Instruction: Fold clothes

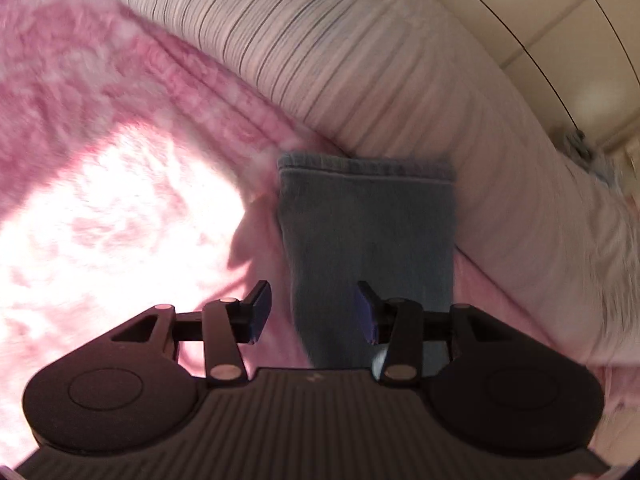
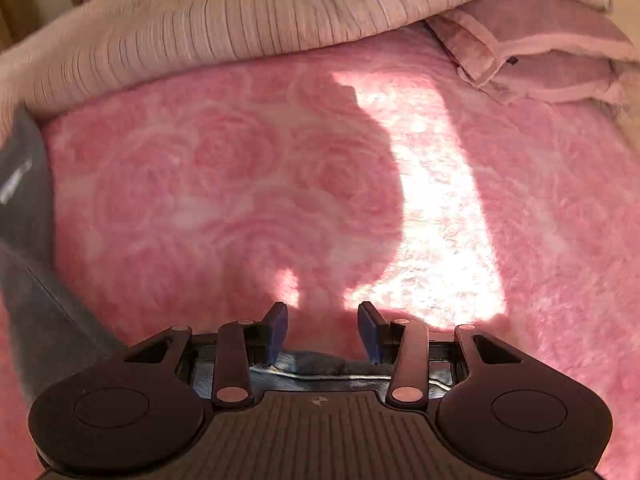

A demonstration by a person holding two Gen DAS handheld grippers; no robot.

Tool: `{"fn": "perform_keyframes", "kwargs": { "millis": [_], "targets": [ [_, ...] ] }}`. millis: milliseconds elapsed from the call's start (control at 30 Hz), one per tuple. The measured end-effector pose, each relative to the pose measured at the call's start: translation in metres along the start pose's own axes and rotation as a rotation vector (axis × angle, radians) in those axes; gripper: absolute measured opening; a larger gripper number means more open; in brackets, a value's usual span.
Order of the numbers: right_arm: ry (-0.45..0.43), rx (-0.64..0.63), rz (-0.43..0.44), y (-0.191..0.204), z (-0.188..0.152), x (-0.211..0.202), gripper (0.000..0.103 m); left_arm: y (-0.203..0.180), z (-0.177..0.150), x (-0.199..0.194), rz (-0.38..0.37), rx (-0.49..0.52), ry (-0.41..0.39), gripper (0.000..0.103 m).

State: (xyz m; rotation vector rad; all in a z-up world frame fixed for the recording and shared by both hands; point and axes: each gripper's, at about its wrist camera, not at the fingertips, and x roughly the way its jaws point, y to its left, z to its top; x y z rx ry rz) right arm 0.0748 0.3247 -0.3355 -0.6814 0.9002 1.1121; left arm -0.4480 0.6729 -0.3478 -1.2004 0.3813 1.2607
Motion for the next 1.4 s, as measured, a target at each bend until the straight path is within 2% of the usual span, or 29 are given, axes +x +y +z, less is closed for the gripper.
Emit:
{"fn": "perform_keyframes", "kwargs": {
  "millis": [33,67,100,200,300,400,433,500,567,600,667,733,800,867,900,1133,1233,1333,1400],
  "targets": [
    [0.006,-0.015,-0.019,0.001,-0.003,0.002,0.043,-0.001,0.002,0.008,0.008,-0.003,0.005,0.032],
    [0.015,-0.018,-0.030,0.001,-0.007,0.004,0.043,-0.003,0.000,0.014,0.009,0.016,0.009,0.009],
    [0.025,-0.008,-0.035,-0.001,-0.011,0.006,0.043,-0.006,-0.001,0.019,0.010,0.034,0.010,0.004],
    [0.039,0.024,-0.050,-0.009,-0.021,0.007,0.043,-0.015,-0.009,-0.006,-0.028,0.076,-0.092,0.003],
    [0.037,0.030,-0.065,-0.016,-0.026,-0.001,0.043,-0.022,-0.018,-0.077,-0.088,0.084,-0.269,0.003],
    [0.042,0.045,-0.071,-0.021,-0.026,-0.007,0.043,-0.030,-0.018,-0.174,-0.130,0.077,-0.440,0.003],
    [0.043,0.051,-0.073,-0.023,-0.026,-0.009,0.043,-0.038,-0.015,-0.203,-0.123,0.102,-0.489,0.003],
    [0.047,0.062,-0.077,-0.026,-0.026,-0.012,0.043,-0.060,-0.006,-0.238,-0.076,0.184,-0.556,0.003],
    [0.046,0.079,-0.073,-0.028,-0.026,-0.015,0.043,-0.089,0.003,-0.246,0.094,0.297,-0.656,0.004],
    [0.044,0.091,-0.065,-0.027,-0.025,-0.016,0.043,-0.098,0.012,-0.237,0.180,0.327,-0.656,0.010],
    [0.037,0.108,-0.052,-0.025,-0.025,-0.018,0.043,-0.090,0.036,-0.198,0.243,0.278,-0.521,0.023],
    [0.029,0.098,-0.040,-0.019,-0.025,-0.021,0.043,-0.072,0.050,-0.159,0.299,0.234,-0.380,0.023],
    [0.022,0.076,-0.033,-0.014,-0.028,-0.026,0.043,-0.038,0.043,-0.134,0.340,0.212,-0.241,0.021],
    [0.014,0.059,-0.034,-0.014,-0.034,-0.034,0.043,-0.001,0.021,-0.143,0.360,0.207,-0.222,0.021],
    [0.015,0.061,-0.039,-0.015,-0.037,-0.037,0.043,0.017,0.011,-0.148,0.370,0.202,-0.211,0.025],
    [0.059,0.184,-0.095,-0.029,-0.078,-0.053,0.043,0.155,-0.054,-0.198,0.404,-0.064,-0.112,0.029],
    [0.041,0.205,-0.120,-0.023,-0.089,-0.063,0.043,0.187,-0.063,-0.189,0.372,-0.189,-0.110,0.029],
    [0.011,0.237,-0.142,-0.018,-0.094,-0.074,0.043,0.207,-0.058,-0.173,0.285,-0.289,-0.097,0.031],
    [-0.004,0.274,-0.142,-0.017,-0.096,-0.081,0.043,0.205,-0.054,-0.158,0.331,-0.256,-0.086,0.019]
  ]
}}
